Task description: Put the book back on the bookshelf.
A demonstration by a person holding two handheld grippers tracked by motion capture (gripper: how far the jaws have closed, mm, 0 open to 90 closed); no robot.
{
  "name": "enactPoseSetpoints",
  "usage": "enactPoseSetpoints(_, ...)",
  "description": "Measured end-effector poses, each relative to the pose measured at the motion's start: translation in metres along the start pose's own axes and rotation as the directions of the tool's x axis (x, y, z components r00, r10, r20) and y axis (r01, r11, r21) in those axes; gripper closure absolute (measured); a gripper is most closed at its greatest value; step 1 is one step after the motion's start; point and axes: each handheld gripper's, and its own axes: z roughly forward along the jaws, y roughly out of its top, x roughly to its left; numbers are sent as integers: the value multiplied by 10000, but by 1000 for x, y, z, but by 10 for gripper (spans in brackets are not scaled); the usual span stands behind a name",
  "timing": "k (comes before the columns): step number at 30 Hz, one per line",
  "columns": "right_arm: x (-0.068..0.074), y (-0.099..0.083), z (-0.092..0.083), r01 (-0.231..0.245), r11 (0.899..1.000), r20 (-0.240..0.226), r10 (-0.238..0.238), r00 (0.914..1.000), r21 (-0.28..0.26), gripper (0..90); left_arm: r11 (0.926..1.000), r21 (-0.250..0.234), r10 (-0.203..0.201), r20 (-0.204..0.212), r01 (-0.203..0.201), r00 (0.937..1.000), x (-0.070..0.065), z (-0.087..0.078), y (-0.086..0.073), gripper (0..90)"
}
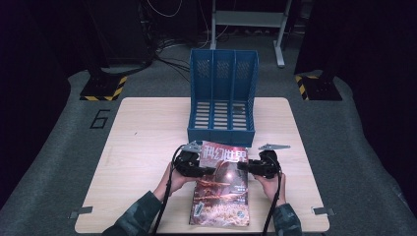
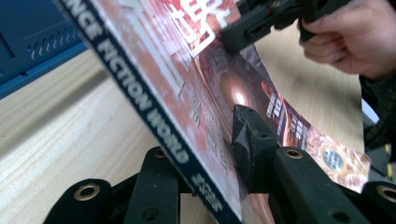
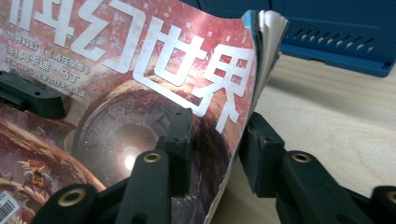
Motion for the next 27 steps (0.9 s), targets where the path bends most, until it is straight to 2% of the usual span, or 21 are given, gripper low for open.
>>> enactPoseSetpoints(1, 3, 1, -2, -26, 10000, 62, 26, 10000, -5, 687, 9999, 155, 43, 60, -43, 10000, 1, 0, 2, 710)
enactPoseSetpoints(4, 10, 4, -5, 293, 9996, 328, -291, 9990, -46, 718, 9991, 383, -163, 250, 154, 9996, 4, -2, 5, 705)
enactPoseSetpoints(5, 11, 5, -5, 540, 9985, 422, -536, 9977, -86, 725, 9989, 436, -188, 328, 173, 9993, 5, -2, 6, 705)
enactPoseSetpoints(7, 17, 6, -8, 614, 9981, 598, -608, 9964, -88, 739, 9978, 615, -267, 428, 241, 9987, 7, -4, 8, 701)
enactPoseSetpoints(8, 19, 8, -9, 821, 9965, 615, -810, 9948, -154, 746, 9974, 661, -315, 469, 284, 9984, 8, -4, 9, 699)
enactPoseSetpoints(12, 25, 11, -13, 845, 9959, 520, -828, 9952, -309, 762, 9938, 999, -569, 891, 480, 9944, 14, -8, 12, 681)
enactPoseSetpoints(13, 25, 12, -13, 1033, 9939, 521, -1012, 9935, -380, 766, 9932, 1043, -616, 898, 521, 9941, 15, -9, 13, 680)
enactPoseSetpoints(16, 30, 15, -15, 1267, 9907, 624, -1236, 9904, -498, 777, 9929, 1128, -488, 886, 386, 9949, 16, -11, 15, 678)
enactPoseSetpoints(17, 31, 16, -16, 1329, 9897, 619, -1296, 9896, -537, 778, 9935, 1067, -510, 958, 407, 9941, 16, -11, 16, 679)
enactPoseSetpoints(20, 35, 19, -21, 1510, 9853, 640, -1461, 9872, -796, 786, 9965, 815, -242, 792, 177, 9966, 14, -16, 18, 703)
enactPoseSetpoints(25, 40, 25, -31, 1731, 9771, 753, -1647, 9835, -1240, 796, 9990, 308, 307, 549, -325, 9980, 6, -22, 23, 721)
enactPoseSetpoints(27, 42, 27, -34, 1793, 9748, 812, -1696, 9822, -1324, 798, 9975, 193, 666, 404, -674, 9970, 3, -24, 25, 721)
